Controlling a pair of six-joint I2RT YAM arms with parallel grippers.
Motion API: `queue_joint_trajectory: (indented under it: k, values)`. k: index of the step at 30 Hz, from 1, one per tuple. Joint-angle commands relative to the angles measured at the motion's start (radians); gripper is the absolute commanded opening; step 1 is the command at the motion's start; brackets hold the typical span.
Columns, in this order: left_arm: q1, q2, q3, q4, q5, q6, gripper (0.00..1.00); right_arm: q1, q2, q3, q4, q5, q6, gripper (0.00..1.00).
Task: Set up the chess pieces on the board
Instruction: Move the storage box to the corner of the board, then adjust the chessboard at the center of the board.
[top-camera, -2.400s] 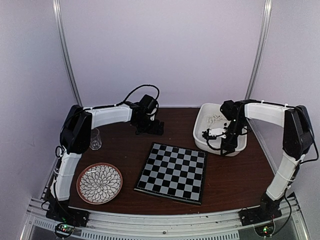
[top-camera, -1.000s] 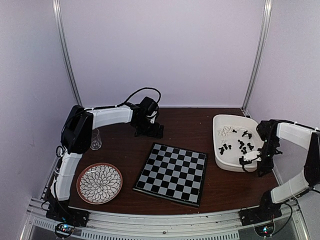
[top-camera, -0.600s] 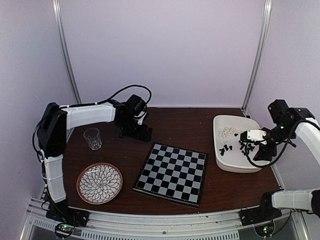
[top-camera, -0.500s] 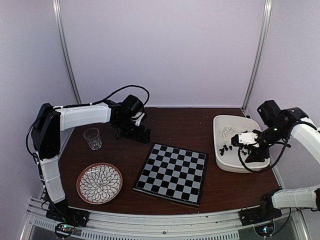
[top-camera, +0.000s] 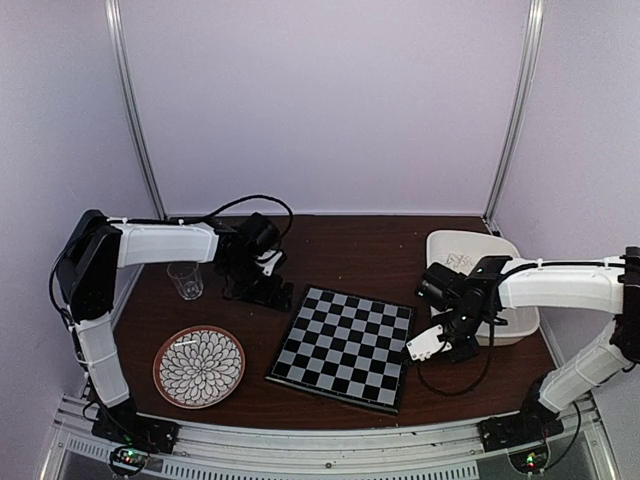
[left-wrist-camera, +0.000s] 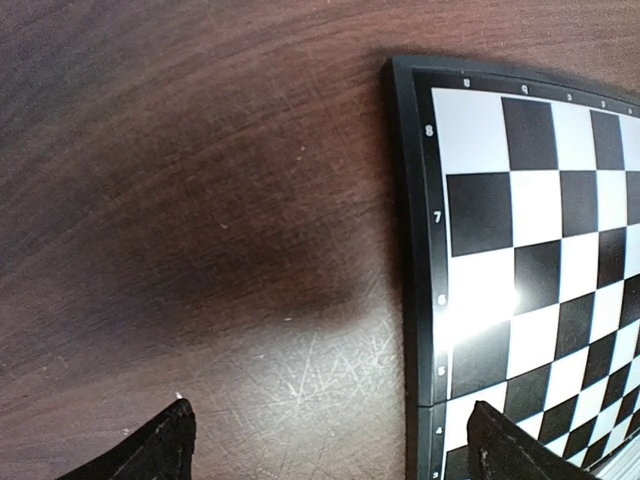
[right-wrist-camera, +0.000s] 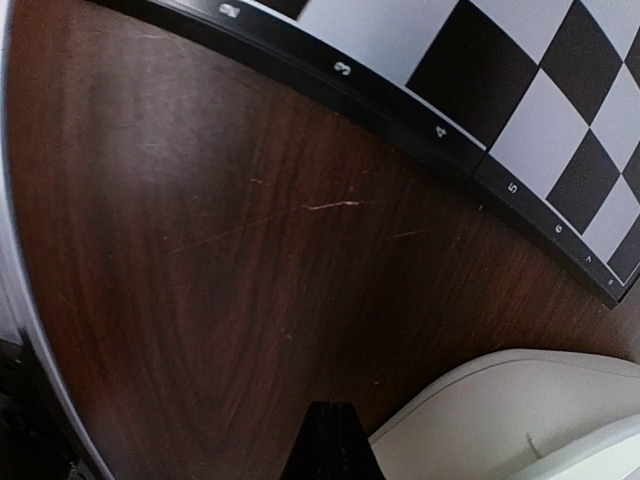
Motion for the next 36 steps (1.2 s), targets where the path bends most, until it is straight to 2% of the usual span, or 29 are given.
queue_joint_trajectory:
  k: [1,8,11,19,24,36]
  values:
    - [-0.003,-0.024,-0.054,0.037,0.031,-0.027,0.94,0.038,0.083,0.004,0.156,0.155,0.039,0.00]
    - [-0.003,-0.083,-0.105,-0.073,-0.115,-0.001,0.92,0.094,0.278,0.043,0.279,0.277,0.056,0.00]
    - [-0.005,-0.085,-0.145,-0.084,-0.128,0.008,0.90,0.109,0.341,0.058,0.323,0.321,0.057,0.00]
    - [-0.021,-0.082,-0.192,-0.063,-0.094,0.064,0.85,0.110,0.439,0.091,0.445,0.417,0.028,0.00]
    - [-0.063,-0.092,-0.207,-0.064,-0.026,0.096,0.85,0.109,0.453,0.129,0.499,0.418,0.014,0.00]
    - [-0.092,-0.175,-0.259,-0.079,-0.015,0.082,0.84,0.067,0.479,0.190,0.639,0.398,-0.031,0.00]
